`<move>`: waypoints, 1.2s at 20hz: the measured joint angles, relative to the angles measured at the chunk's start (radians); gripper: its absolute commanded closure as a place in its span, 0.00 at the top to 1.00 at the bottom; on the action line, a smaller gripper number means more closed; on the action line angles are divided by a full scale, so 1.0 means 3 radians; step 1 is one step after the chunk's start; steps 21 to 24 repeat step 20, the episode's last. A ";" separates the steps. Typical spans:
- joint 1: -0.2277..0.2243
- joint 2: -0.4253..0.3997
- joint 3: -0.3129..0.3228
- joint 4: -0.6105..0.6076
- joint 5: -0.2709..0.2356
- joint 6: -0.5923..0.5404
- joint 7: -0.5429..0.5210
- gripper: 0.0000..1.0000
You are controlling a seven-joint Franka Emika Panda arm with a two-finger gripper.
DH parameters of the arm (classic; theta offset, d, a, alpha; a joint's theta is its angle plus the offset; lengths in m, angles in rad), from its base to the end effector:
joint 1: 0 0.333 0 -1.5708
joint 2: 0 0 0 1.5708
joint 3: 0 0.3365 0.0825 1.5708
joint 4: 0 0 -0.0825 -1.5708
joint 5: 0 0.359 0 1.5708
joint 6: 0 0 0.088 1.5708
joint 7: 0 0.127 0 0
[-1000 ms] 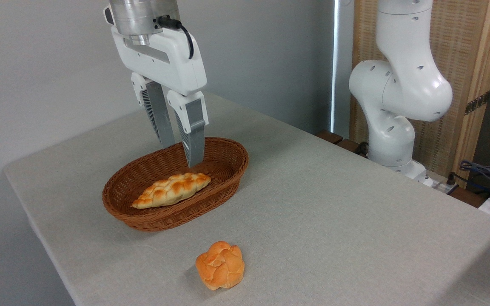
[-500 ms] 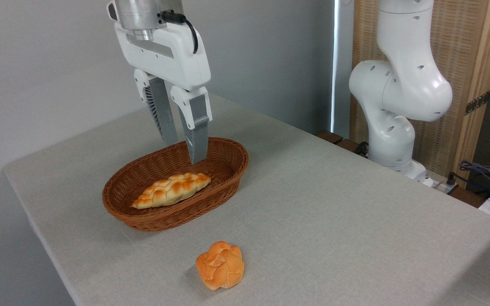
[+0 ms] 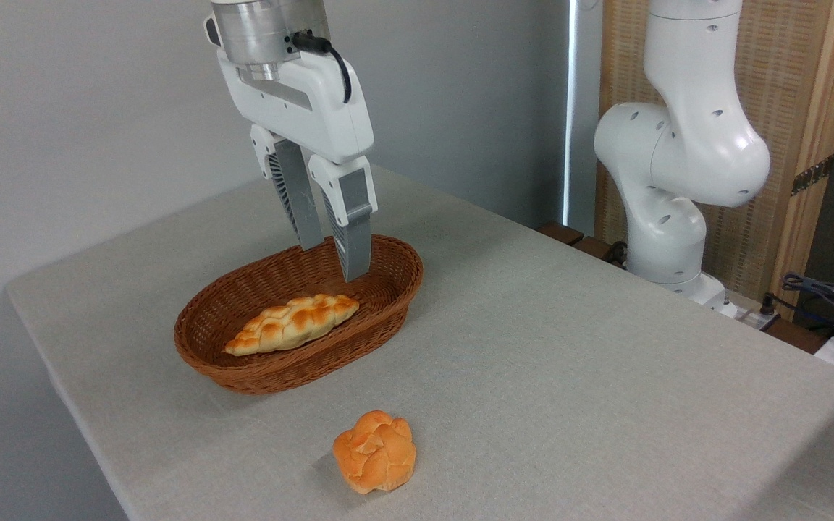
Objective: Put bread into the basket
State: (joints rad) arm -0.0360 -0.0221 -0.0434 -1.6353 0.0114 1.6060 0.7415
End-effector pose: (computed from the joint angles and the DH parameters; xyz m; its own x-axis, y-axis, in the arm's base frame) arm 0.5227 -0.0404 0.6108 0.6812 -0.7320 -0.0137 -0.7321 -0.6812 -0.0042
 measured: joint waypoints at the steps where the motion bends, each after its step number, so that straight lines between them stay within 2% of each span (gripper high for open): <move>1: 0.0000 -0.0005 0.0003 -0.0013 -0.0020 0.0000 0.0000 1.00; 4: 0.0000 -0.0010 0.0047 -0.0021 -0.0053 0.0000 -0.0002 1.00; 10: 0.0000 -0.0016 0.0093 -0.0022 -0.0236 0.0055 -0.0147 1.00; 24: 0.0000 -0.0018 0.0096 -0.0022 -0.0248 0.0071 -0.0164 1.00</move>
